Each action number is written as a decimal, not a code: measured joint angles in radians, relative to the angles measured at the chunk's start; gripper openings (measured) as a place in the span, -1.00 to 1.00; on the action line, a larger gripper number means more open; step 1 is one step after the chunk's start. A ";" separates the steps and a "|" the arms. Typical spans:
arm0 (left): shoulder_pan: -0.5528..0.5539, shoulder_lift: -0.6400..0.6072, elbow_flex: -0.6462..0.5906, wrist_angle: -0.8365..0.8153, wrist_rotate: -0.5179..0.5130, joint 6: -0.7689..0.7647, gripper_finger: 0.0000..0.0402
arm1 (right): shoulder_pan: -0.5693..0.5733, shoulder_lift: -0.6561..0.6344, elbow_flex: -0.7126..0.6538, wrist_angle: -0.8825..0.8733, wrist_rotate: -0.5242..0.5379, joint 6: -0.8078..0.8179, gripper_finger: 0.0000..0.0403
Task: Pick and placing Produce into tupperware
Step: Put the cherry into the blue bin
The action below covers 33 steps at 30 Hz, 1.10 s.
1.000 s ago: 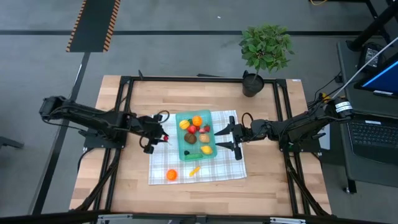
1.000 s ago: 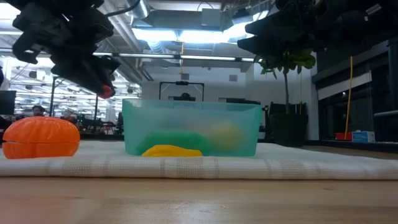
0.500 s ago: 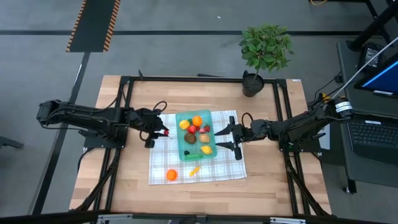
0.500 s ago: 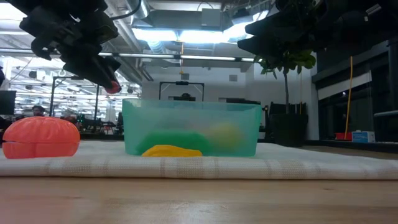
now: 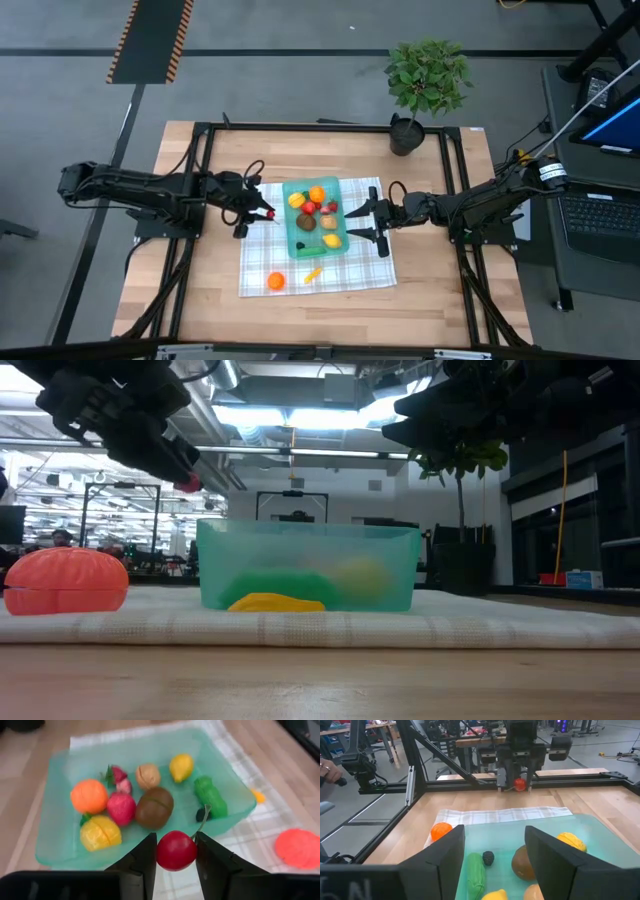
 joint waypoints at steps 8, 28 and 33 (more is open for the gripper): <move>0.027 -0.104 -0.058 0.086 0.013 0.012 -0.48 | 0.000 0.000 0.000 -0.021 0.000 0.006 0.04; 0.098 -0.269 -0.303 0.513 0.105 -0.040 -0.45 | 0.000 0.000 0.000 -0.037 0.000 0.025 0.04; 0.098 -0.268 -0.303 0.537 0.118 -0.040 -0.49 | 0.000 0.000 0.000 -0.037 0.000 0.023 0.04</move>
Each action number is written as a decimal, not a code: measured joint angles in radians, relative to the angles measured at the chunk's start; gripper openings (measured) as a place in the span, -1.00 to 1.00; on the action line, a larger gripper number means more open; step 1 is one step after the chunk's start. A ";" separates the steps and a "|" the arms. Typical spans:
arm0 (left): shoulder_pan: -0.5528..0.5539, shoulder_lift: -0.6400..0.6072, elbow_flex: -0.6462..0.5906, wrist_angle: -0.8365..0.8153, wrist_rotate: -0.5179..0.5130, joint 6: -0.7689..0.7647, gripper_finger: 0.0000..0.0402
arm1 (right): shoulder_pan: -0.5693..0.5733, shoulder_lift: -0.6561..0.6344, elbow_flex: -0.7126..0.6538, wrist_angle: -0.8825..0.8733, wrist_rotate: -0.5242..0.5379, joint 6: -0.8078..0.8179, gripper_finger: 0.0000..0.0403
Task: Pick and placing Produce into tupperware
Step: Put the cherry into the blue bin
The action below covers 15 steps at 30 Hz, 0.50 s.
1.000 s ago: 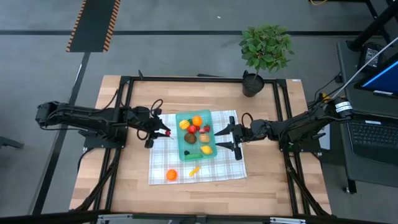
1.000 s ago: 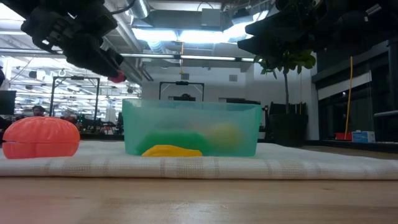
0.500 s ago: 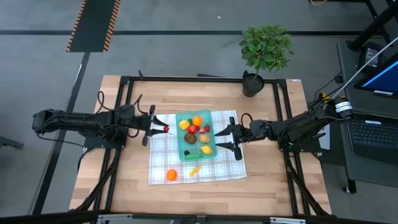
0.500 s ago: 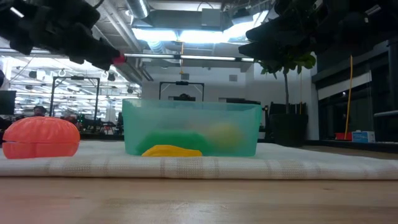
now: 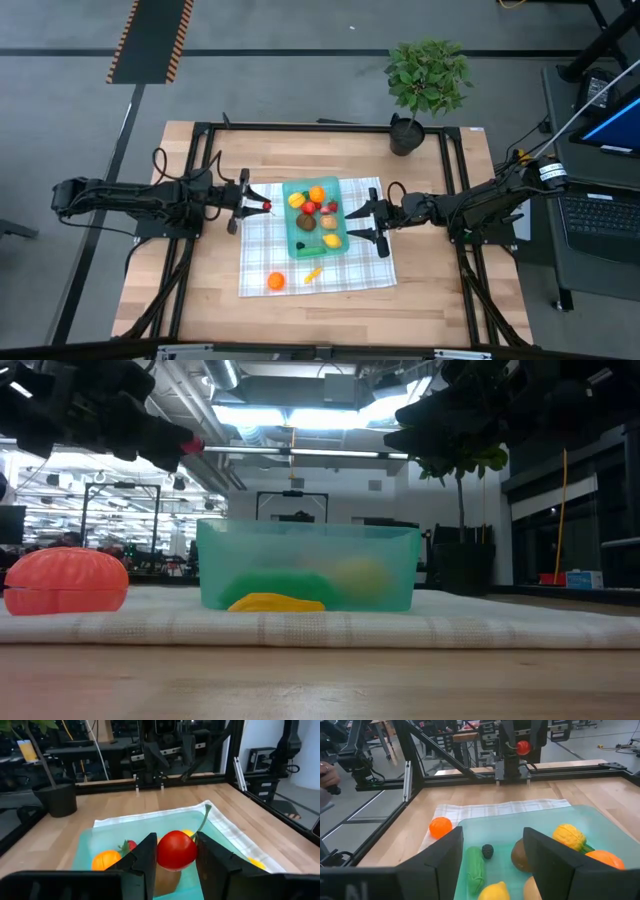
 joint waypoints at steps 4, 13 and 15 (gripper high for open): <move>0.000 0.000 0.000 -0.001 0.019 -0.005 -0.49 | 0.000 0.000 0.000 0.000 0.000 0.000 0.04; 0.000 0.025 0.000 0.032 0.071 -0.053 -0.47 | 0.000 0.000 0.000 0.000 0.000 0.000 0.04; 0.000 0.048 0.000 0.054 0.064 -0.053 -0.49 | 0.000 0.000 0.000 0.000 0.000 0.000 0.04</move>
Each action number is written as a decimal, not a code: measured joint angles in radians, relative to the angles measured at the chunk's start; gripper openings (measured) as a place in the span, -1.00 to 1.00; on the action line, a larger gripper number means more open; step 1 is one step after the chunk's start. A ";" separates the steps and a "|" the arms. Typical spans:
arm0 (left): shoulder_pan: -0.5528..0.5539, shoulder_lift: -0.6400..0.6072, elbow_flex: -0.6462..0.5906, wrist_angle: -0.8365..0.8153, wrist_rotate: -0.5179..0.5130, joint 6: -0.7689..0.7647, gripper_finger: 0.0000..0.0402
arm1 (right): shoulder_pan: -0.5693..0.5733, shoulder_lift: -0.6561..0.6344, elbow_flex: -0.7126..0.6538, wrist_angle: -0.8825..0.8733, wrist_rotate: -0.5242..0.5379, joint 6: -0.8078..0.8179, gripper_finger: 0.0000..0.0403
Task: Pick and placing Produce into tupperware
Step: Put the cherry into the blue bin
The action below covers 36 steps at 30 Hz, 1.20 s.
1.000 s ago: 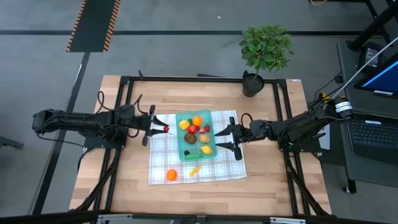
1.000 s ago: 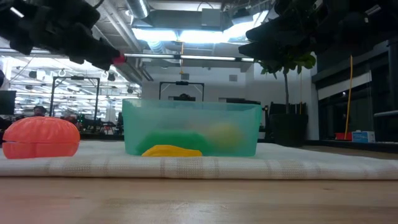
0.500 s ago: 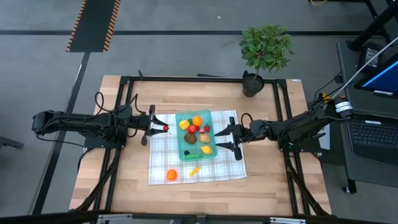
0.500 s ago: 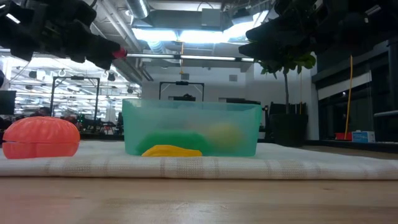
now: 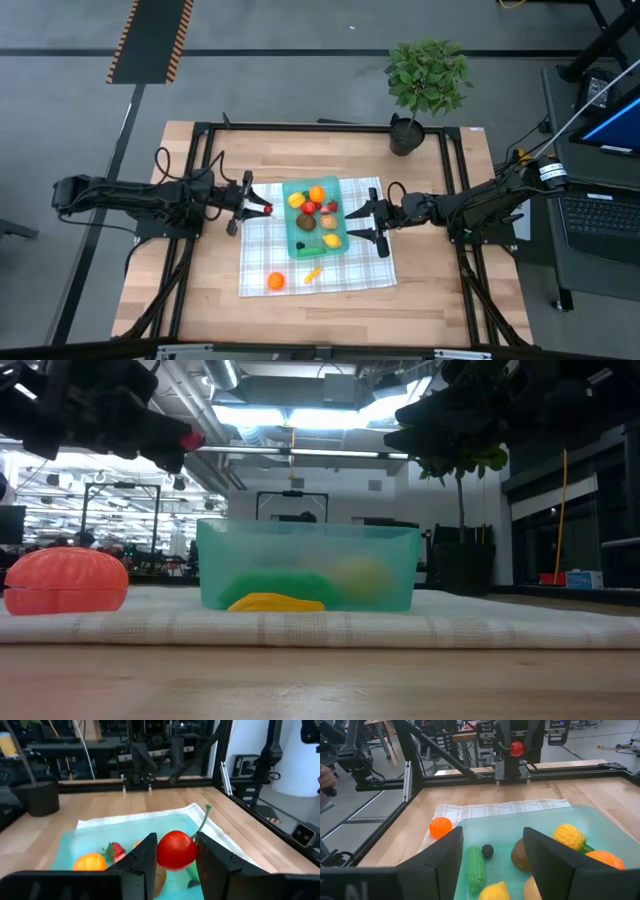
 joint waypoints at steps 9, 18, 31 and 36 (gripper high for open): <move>-0.001 0.190 0.000 0.169 -0.004 0.000 -0.40 | 0.000 0.000 0.000 0.000 0.000 0.000 0.04; -0.001 0.304 0.037 0.272 0.044 0.004 -0.49 | 0.000 0.000 0.000 -0.001 0.000 0.000 0.04; -0.001 0.489 0.143 0.267 0.061 0.013 -0.48 | 0.000 0.000 0.000 -0.007 0.000 0.001 0.04; -0.001 0.545 0.177 0.258 0.075 0.031 -0.44 | 0.000 0.000 0.000 -0.016 0.000 0.002 0.04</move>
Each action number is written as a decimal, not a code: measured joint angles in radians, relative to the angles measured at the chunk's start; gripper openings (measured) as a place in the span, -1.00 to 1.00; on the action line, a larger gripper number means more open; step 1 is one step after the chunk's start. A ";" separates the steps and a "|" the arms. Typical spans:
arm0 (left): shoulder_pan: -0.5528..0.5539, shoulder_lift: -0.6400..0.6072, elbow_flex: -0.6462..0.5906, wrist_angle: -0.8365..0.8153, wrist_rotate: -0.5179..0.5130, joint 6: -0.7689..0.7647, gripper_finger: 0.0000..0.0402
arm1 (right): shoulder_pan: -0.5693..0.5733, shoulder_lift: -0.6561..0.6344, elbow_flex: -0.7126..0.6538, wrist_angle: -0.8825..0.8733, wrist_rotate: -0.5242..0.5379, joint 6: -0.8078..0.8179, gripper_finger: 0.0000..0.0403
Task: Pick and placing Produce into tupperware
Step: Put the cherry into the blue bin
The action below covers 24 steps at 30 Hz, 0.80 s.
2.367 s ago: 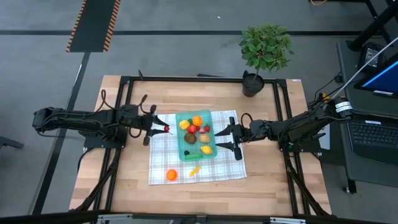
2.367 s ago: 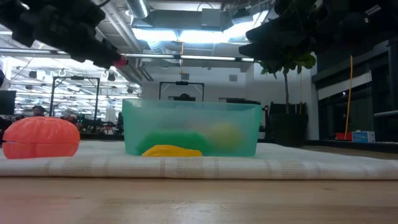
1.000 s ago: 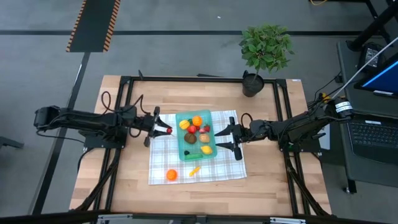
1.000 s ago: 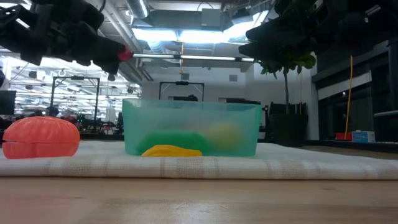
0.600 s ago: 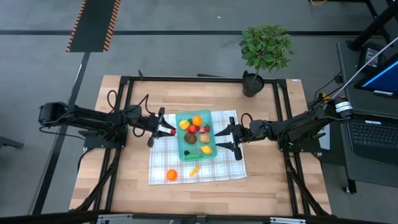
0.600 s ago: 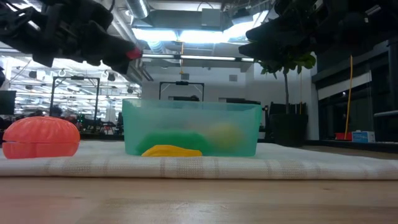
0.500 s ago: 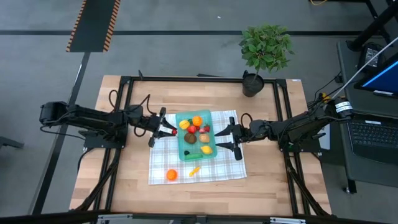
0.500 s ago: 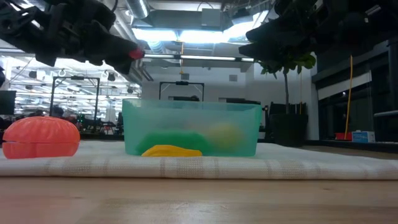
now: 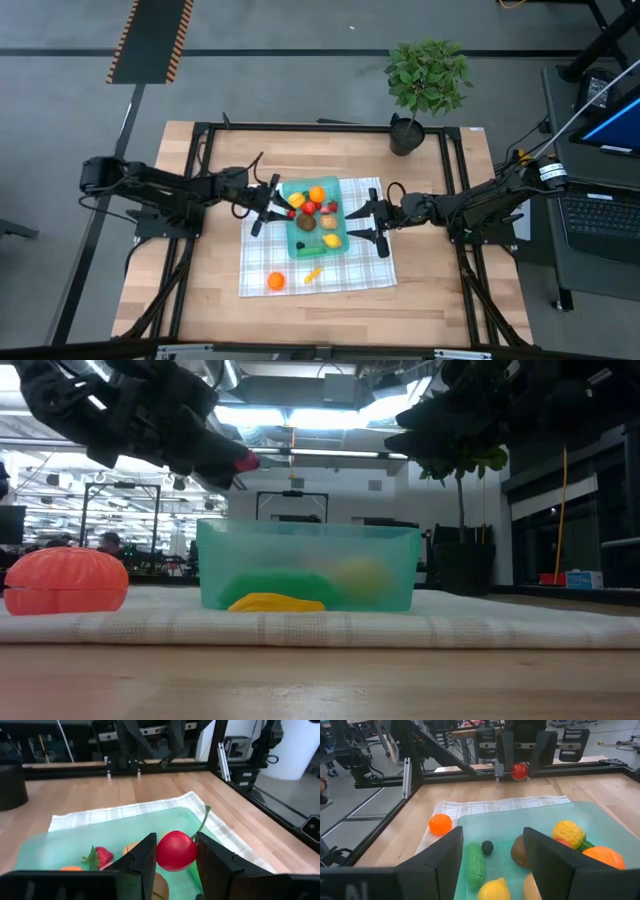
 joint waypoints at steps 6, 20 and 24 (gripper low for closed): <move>0.000 0.018 0.098 -0.229 -0.009 0.005 -0.44 | 0.000 0.000 0.000 -0.001 0.000 0.000 0.04; -0.024 0.018 0.267 -0.597 -0.116 0.082 -0.42 | 0.000 0.000 0.000 -0.037 0.000 0.004 0.04; -0.025 0.018 0.268 -0.599 -0.116 0.082 -0.48 | 0.000 0.000 0.000 -0.037 0.000 0.004 0.04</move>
